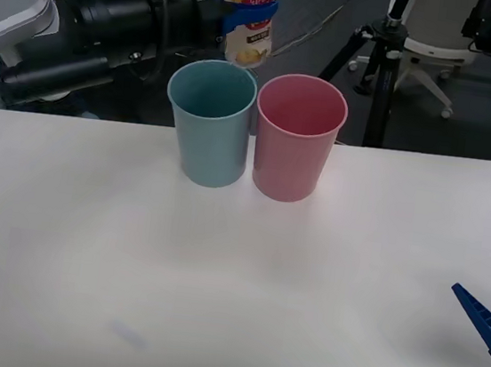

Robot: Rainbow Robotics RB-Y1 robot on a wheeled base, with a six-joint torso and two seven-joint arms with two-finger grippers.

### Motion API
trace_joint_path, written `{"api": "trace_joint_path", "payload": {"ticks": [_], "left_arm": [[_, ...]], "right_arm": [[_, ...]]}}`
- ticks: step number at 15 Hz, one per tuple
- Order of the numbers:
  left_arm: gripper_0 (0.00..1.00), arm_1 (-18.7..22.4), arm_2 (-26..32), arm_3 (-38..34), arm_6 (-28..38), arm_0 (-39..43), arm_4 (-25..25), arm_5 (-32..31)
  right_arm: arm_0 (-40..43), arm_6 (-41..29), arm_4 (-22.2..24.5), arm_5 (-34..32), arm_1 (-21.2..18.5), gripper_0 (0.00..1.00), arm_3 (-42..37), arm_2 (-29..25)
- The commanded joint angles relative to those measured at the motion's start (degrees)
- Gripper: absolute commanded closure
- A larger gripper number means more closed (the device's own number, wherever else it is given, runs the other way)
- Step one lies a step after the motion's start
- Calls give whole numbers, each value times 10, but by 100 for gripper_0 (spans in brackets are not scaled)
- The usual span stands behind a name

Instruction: Grasp the object on the table and drop it into the matching bin: aluminum can to the light blue bin, PET bottle to the pink bin.

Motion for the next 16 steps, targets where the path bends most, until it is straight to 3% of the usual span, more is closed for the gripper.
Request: {"api": "trace_joint_path", "payload": {"ticks": [1,6,9,16], "left_arm": [[95,-65,0,67,1,-21,-41,0],[95,-152,0,166,-2,-55,-90,3],[96,-191,0,189,3,-55,-122,26],[97,-219,-8,196,17,-55,-127,35]], "right_arm": [[0,0,0,0,0,0,0,0],[0,0,0,0,0,0,0,0],[0,0,0,0,0,0,0,0],[0,0,0,0,0,0,0,0]]}}
